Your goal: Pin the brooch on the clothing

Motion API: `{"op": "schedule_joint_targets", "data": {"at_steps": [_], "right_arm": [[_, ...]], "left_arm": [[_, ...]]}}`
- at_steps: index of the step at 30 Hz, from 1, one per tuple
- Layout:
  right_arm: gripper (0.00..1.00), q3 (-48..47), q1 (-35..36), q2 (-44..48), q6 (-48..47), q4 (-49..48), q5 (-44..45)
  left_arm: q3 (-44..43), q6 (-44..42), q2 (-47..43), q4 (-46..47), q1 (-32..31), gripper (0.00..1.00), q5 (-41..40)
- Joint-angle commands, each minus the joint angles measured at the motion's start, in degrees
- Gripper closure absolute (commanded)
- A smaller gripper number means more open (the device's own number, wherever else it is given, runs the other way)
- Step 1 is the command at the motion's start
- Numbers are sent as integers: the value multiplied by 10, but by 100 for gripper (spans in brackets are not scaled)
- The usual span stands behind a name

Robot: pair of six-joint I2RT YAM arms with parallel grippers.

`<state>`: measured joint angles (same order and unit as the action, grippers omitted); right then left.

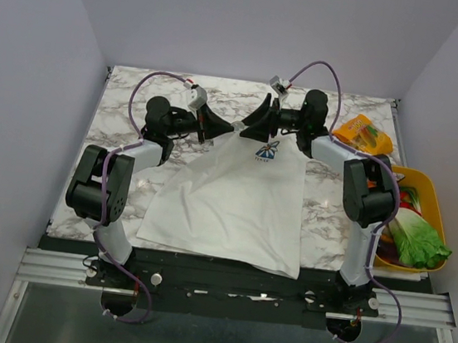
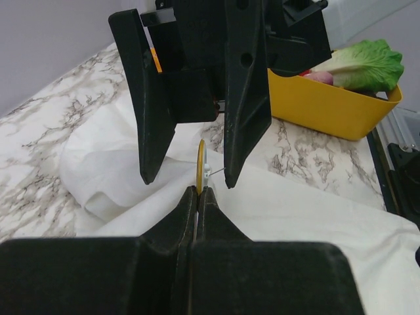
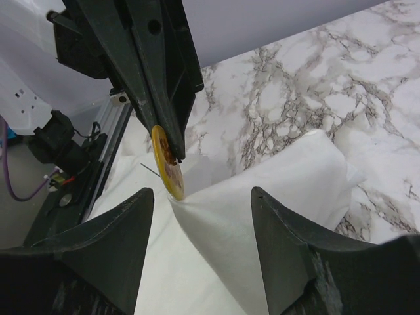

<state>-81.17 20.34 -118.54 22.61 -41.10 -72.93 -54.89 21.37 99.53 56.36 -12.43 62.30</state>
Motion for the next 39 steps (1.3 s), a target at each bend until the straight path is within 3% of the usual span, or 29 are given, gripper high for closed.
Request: {"op": "schedule_joint_targets", "data": {"at_steps": [1,9,19,39], "right_arm": [[35,-15,9,-15,16,-31,-13],[41,-20,13,-14,35,-42,-9],[37,-19,11,-1,40,-36,-12],[41,-22,7,7,45,-25,-21]], "left_arm": [[4,28,-12,59,3,100,21],[6,39,-4,68,3,100,24],[6,-14,-7,1,3,100,14],[6,-11,-11,7,3,100,19]]}}
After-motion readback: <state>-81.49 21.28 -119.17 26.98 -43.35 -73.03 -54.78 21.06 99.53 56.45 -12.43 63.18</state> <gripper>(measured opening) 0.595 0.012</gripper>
